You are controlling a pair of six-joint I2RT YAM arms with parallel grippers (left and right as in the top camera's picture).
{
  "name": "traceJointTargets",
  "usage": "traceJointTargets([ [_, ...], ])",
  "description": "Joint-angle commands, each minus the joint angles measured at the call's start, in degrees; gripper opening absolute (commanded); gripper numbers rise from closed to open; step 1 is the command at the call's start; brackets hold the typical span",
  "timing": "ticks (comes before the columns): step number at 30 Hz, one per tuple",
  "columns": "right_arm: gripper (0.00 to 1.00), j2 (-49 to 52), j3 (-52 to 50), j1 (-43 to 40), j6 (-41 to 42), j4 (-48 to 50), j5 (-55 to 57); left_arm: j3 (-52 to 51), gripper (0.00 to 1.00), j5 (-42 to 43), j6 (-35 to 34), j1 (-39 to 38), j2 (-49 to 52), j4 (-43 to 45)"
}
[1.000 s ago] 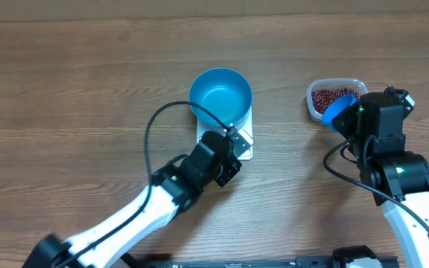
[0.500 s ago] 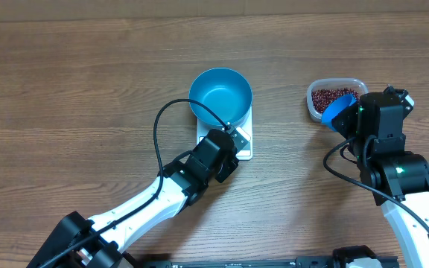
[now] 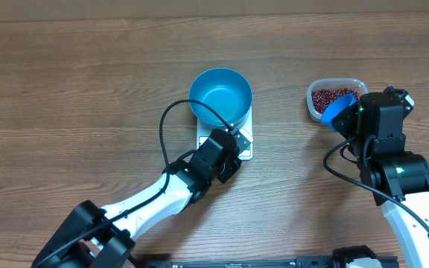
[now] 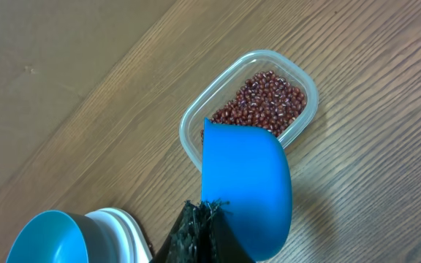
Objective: Scoop item into bowl and weigh 150g on scale
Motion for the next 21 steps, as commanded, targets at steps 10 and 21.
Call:
traceJointTargets([
  [10,0.04,-0.5,1.9,0.3,-0.4,0.3,0.1,-0.2,0.04,0.7,5.2,0.3,4.9,3.2],
  [21,0.04,-0.5,1.9,0.3,-0.4,0.3,0.1,-0.2,0.04,0.5,5.6,1.0,5.2,4.9],
])
